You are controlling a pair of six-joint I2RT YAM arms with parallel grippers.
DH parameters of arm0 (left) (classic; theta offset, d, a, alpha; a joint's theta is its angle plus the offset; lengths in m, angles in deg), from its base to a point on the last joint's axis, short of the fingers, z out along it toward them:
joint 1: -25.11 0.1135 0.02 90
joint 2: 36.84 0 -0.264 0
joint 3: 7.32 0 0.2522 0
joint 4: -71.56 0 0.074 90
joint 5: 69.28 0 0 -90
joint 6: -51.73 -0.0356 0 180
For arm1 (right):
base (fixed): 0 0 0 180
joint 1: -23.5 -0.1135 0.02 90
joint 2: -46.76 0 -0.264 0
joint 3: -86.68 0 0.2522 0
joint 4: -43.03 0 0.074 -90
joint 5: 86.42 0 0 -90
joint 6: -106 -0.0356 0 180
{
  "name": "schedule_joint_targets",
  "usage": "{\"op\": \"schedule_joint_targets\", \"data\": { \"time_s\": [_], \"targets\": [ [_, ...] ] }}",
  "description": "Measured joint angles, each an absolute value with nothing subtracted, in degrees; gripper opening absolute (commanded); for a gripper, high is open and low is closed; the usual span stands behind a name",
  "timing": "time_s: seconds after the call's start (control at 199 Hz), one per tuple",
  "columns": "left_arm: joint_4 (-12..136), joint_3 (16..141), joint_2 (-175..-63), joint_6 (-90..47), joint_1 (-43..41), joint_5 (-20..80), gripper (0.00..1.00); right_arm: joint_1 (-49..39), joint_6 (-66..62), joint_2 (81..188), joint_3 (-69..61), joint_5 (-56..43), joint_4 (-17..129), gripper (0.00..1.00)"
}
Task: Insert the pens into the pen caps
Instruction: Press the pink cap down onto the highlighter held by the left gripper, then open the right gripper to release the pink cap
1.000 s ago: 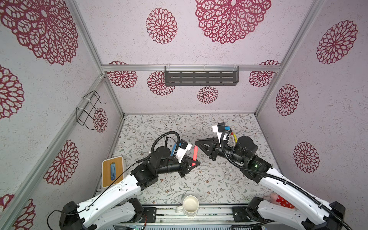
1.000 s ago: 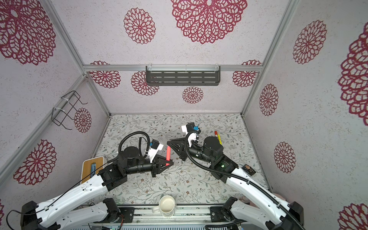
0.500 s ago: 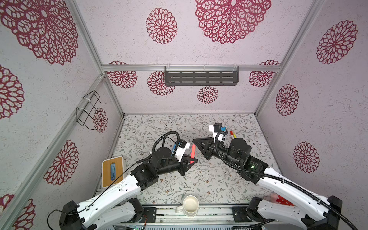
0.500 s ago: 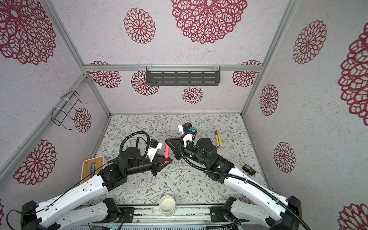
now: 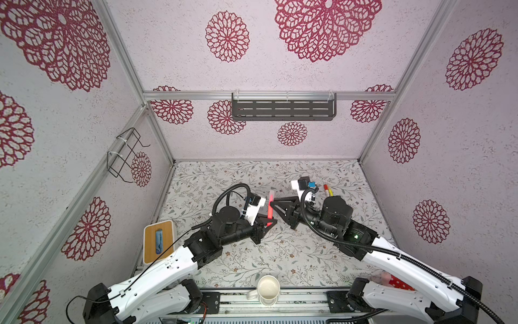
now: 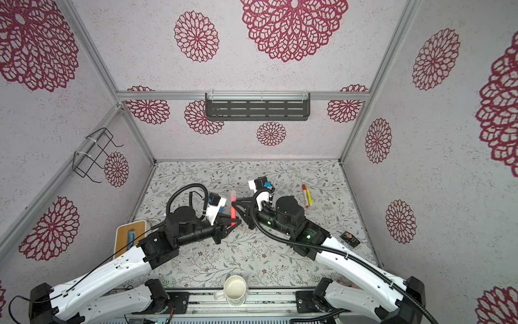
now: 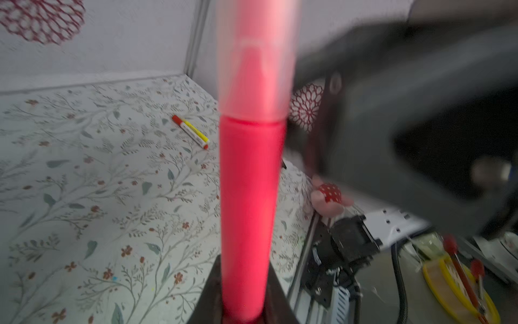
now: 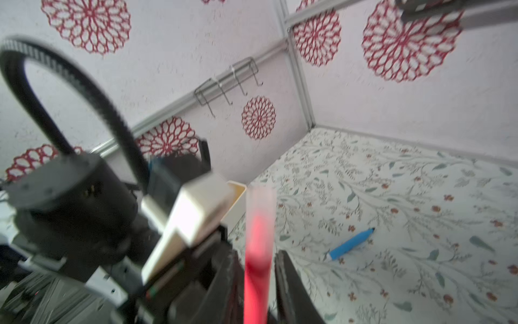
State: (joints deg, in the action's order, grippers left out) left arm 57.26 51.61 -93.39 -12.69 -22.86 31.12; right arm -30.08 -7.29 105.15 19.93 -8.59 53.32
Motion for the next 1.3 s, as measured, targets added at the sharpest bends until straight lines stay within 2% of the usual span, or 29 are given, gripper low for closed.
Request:
{"op": "schedule_joint_targets", "data": {
  "time_s": [0.08,0.456,0.662,0.993,1.304],
  "targets": [
    [57.0,51.6,-92.9,-12.3,-22.4,29.7,0.0,-30.7,-6.8,105.0,20.4,-9.6,54.5,0.51],
    [60.4,51.6,-91.4,-11.9,-22.5,26.2,0.0,-30.9,-5.5,102.0,19.9,-11.3,62.4,0.53],
    [60.5,51.6,-91.5,-11.9,-22.5,25.9,0.0,-30.4,-3.9,102.1,12.8,-8.1,68.5,0.53],
    [59.6,51.6,-94.0,-12.6,-25.7,22.9,0.0,-26.9,-1.6,106.9,-0.4,-6.5,71.9,0.54],
    [59.2,51.6,-95.6,-13.5,-29.3,19.9,0.0,-24.3,-1.7,112.4,-3.0,-6.3,71.7,0.54]
  ]
}}
